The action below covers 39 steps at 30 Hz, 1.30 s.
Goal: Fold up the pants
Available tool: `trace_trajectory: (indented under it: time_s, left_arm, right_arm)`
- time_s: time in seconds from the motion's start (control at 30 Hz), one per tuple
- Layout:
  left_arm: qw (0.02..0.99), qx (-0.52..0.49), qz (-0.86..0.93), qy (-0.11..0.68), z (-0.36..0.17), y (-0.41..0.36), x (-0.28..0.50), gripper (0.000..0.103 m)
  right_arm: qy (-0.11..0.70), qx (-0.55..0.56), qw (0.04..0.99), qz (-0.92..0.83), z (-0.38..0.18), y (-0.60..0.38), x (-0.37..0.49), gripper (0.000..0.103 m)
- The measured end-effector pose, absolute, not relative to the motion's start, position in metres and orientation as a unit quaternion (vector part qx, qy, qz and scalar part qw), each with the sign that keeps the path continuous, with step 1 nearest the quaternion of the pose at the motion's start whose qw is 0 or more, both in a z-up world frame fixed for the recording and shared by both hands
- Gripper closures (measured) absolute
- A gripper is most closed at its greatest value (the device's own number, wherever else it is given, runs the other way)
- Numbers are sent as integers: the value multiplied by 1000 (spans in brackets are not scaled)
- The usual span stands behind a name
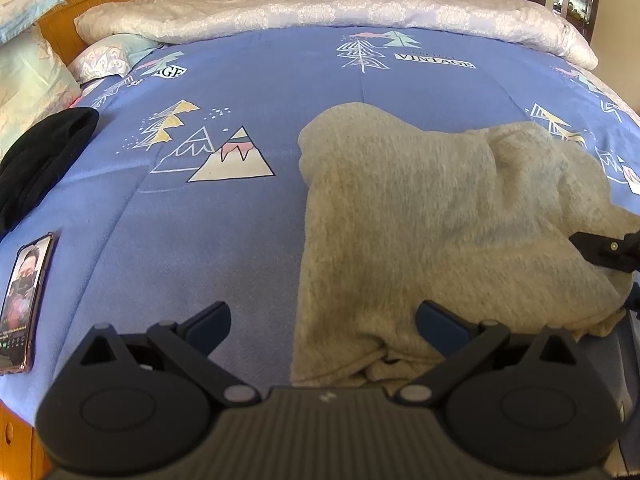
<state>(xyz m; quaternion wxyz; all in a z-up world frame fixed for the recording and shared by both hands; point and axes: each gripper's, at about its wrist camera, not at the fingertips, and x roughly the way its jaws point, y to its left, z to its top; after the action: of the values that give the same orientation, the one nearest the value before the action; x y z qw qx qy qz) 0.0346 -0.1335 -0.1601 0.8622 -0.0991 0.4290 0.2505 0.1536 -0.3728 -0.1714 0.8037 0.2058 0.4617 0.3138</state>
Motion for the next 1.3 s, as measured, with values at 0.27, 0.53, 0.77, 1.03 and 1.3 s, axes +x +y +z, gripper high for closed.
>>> trace_trajectory:
  time_s: [0.27,0.53,0.77,1.03,1.3]
  left_arm:
    - [861,-100,249,433,-161,-132,37,0]
    - [859,-106,247,436,-162,-130,37,0]
    - [866,-102,230,432,-149,-121,32,0]
    - [874,-94,236,414,-133,-104,37,0]
    - [869,-122,239,415,-129,-79,47,0]
  right_arm:
    - [455,188,807,327,-163,-381,145,34]
    - [435,125,827,335,-161,-372,134,34]
    - [440,154,816,341,-149,-395,148,24]
    - [416,168,834,321,-138,-419,177,22]
    - [427,161,821,344,-144,-407,190,22]
